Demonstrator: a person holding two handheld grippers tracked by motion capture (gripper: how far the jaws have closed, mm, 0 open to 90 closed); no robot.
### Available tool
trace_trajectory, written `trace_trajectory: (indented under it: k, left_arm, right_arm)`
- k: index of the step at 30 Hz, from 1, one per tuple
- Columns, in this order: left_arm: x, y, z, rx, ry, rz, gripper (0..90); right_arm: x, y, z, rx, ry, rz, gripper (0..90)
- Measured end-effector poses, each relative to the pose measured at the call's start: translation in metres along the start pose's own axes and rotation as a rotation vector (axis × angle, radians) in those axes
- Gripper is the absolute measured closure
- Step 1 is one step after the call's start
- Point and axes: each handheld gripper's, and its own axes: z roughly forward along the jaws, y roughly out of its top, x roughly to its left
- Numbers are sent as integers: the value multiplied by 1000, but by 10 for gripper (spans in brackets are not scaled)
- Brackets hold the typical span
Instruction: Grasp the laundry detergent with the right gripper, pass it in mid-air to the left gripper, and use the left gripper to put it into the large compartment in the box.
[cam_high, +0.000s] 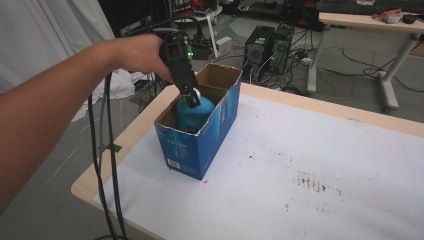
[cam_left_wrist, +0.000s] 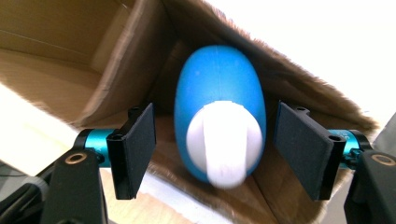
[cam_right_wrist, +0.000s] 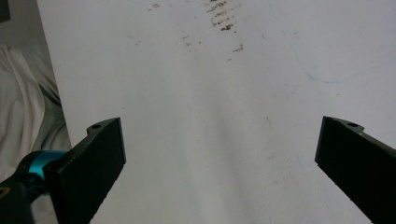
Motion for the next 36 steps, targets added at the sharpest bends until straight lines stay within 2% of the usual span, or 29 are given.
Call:
trace_trajectory:
  k: [4, 6, 7, 9, 11, 13, 14, 15, 16, 19, 22, 23, 24, 28, 31, 32, 36]
  left_arm:
    - [-4, 4, -22, -37, 20, 2, 294]
    - [-7, 7, -33, -61, 38, -11, 212]
    - [-9, 9, -38, -70, 44, -8, 212]
    - [-17, 14, -50, -100, 48, 22, 212]
    - [-22, 20, -56, -115, 56, 12, 212]
    - [-28, 28, -62, -131, 54, 28, 212]
    - [-31, 32, -63, -142, 53, 24, 212]
    - [-33, 35, -64, -149, 51, 36, 212]
    - [-37, 40, -65, -152, 45, 73, 212]
    - [-45, 53, -60, -167, 16, 110, 212]
    - [-55, 69, -50, -161, 1, 152, 204]
    - [-59, 75, -46, -150, -1, 159, 122]
    - [-63, 81, -42, -151, -10, 167, 84]
    - [-76, 102, -26, -142, -38, 210, 15]
    - [-86, 116, -16, -115, -36, 276, 15]
    - [-89, 121, -12, -115, -21, 297, 16]
    - [-93, 137, -3, -106, -1, 287, 16]
  right_arm:
    - [1, 0, -2, -5, -4, -4, 8]
    - [2, 0, -4, -10, -7, -1, 8]
    - [2, -1, -5, -12, -9, -3, 8]
    - [2, -1, -7, -15, -11, 2, 8]
    - [3, -2, -8, -19, -16, 2, 8]
    - [3, -2, -9, -23, -17, 1, 8]
    - [3, -1, -10, -24, -20, 3, 8]
    - [4, -1, -11, -28, -22, 1, 8]
    - [5, -1, -11, -29, -21, 4, 8]
    - [6, -1, -12, -33, -22, 1, 8]
    - [7, 0, -13, -40, -26, 3, 8]
    - [8, 0, -13, -42, -28, 3, 8]
    - [8, 0, -14, -43, -28, 4, 8]
    - [10, 0, -15, -51, -33, 7, 8]
    - [11, 1, -16, -53, -38, 6, 8]
    - [11, 1, -16, -55, -38, 7, 8]
    - [11, 3, -17, -70, -39, 6, 8]
